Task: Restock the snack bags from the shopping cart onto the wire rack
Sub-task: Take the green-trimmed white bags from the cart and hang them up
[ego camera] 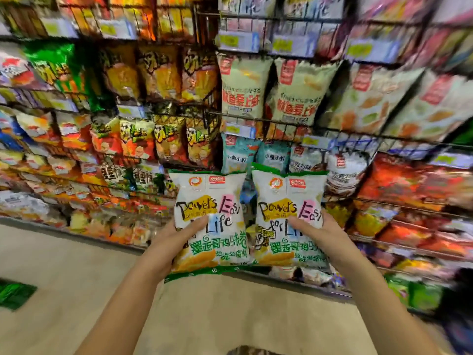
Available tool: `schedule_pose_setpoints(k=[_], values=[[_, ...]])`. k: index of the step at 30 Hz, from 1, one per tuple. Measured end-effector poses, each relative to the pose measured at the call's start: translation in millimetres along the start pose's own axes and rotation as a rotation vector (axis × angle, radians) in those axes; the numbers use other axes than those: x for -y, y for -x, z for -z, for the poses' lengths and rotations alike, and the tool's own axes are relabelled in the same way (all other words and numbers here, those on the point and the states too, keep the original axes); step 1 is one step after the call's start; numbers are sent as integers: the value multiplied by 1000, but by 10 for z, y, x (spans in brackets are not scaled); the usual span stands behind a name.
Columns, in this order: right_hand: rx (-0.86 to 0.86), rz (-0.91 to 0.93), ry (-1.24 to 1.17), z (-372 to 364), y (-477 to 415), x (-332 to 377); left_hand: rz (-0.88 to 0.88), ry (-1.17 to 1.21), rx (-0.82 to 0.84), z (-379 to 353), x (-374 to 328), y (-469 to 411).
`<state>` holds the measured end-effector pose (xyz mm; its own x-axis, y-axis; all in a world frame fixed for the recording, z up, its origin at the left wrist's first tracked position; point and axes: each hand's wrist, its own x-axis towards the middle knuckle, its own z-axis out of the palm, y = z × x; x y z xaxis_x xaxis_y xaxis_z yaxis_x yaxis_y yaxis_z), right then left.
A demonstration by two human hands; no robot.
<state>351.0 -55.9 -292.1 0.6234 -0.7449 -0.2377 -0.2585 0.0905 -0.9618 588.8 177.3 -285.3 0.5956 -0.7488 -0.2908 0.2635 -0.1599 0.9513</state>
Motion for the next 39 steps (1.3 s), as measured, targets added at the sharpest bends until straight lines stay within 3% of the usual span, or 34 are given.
schedule_pose_setpoints(k=[6,13,20,31,39], values=[[-200,52,-16,-24,111,373,-72,-75,145,-76,-511,-534],[-252,89,23,70,87,592,-150,-153,248,-147,-864,-720],[-312,175,65,232,-79,1104,-208,-221,159,-272,-1365,-819],[-386,455,172,613,-173,2447,-479,-202,100,-498,-2718,-841],[-302,648,93,845,-128,3210,-649,-235,96,-749,-3489,-693]])
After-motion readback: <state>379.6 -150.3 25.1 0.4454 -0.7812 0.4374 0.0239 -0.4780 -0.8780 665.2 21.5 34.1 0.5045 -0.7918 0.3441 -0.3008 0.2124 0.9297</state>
